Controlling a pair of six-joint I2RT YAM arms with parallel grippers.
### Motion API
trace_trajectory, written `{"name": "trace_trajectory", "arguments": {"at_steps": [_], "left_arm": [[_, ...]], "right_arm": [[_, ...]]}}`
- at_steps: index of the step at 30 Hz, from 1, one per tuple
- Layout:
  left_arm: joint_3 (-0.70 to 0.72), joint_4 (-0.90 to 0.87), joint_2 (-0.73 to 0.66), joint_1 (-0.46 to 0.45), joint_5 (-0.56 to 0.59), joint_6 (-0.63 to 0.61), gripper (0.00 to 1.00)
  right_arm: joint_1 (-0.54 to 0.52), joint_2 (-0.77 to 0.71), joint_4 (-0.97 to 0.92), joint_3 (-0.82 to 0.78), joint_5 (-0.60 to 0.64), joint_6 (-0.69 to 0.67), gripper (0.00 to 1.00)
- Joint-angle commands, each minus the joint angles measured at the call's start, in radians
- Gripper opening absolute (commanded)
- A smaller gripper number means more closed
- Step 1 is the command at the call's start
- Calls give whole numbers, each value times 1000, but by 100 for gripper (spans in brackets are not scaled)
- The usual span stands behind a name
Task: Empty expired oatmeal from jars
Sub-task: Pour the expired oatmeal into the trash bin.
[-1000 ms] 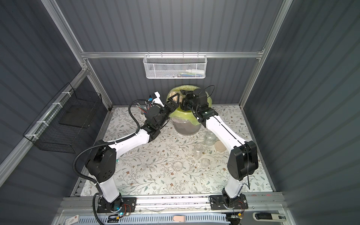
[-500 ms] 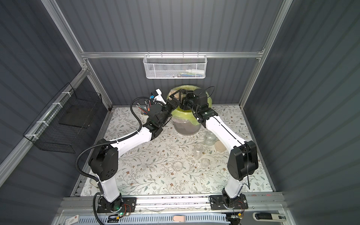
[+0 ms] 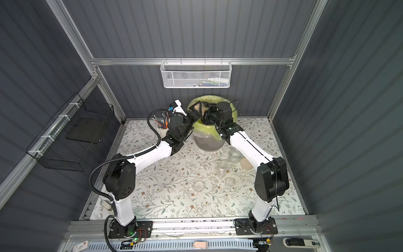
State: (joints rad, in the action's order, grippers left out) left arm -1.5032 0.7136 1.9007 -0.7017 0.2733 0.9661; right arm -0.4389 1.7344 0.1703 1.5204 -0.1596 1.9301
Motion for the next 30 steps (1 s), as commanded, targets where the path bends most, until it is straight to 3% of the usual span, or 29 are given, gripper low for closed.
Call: {"name": "trace_trajectory", "arguments": {"at_steps": [1,15,23,30], "left_arm": [[-38,-49,9,-9,18,7,61],[-105,-156,29,-9,16,38,37],[-112,-179,24,-9,33,11,26],[-131,-168,39,-7,34,-4,26]], "right_arm": [[-6,-19,34,18,-8,-11,50],[-5,-9,82,15,-26,15,58],[-6,12,64,35,-56,38,76],[-4,4,74,15,-57,43,87]]}}
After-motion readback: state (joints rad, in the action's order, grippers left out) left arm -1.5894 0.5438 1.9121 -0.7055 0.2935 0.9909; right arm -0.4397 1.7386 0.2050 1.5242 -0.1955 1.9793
